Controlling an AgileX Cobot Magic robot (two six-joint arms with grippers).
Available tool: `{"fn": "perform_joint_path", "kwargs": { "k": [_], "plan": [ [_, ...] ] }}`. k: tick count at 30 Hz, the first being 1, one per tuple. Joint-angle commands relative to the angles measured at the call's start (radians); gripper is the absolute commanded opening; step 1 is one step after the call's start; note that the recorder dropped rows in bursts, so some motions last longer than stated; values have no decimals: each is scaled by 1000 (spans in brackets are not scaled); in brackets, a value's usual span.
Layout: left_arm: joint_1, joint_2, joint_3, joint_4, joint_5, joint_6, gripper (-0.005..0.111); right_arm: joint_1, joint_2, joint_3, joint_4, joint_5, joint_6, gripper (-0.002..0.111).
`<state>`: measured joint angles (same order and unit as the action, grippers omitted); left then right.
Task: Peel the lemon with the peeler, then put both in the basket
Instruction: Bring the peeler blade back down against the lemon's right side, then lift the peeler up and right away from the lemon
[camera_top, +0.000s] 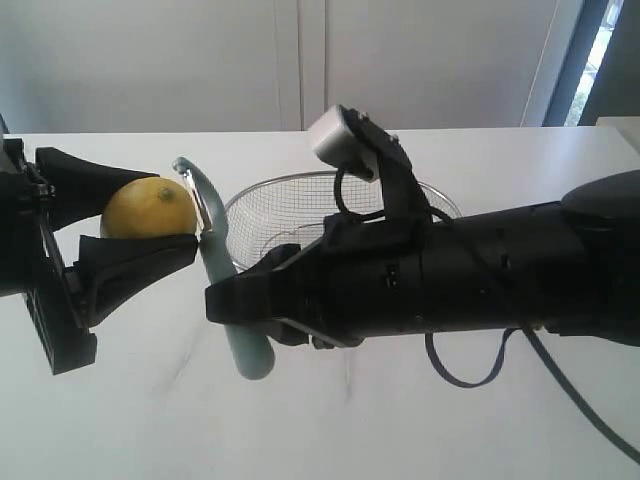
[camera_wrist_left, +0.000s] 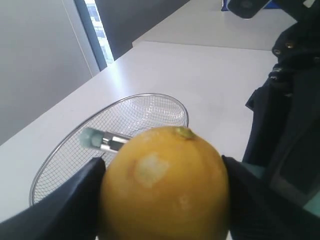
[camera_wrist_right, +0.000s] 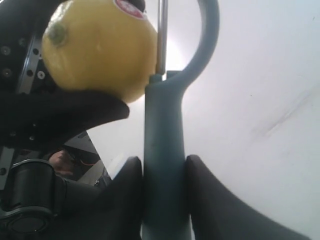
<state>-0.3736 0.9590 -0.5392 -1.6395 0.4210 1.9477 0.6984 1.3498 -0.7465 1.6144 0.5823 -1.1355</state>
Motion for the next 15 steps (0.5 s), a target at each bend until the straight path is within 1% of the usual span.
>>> {"fn": "perform_joint_path", "kwargs": {
  "k": [1, 11, 15],
  "plan": [
    [-2, -4, -6, -31, 15, -5, 0, -2, -22, 2, -1, -7, -12, 0],
    [-2, -4, -6, -31, 15, -5, 0, -2, -93, 2, -28, -47, -2, 0],
    [-2, -4, -6, -31, 15, -5, 0, -2, -139, 2, -86, -47, 51, 0]
  ]
}}
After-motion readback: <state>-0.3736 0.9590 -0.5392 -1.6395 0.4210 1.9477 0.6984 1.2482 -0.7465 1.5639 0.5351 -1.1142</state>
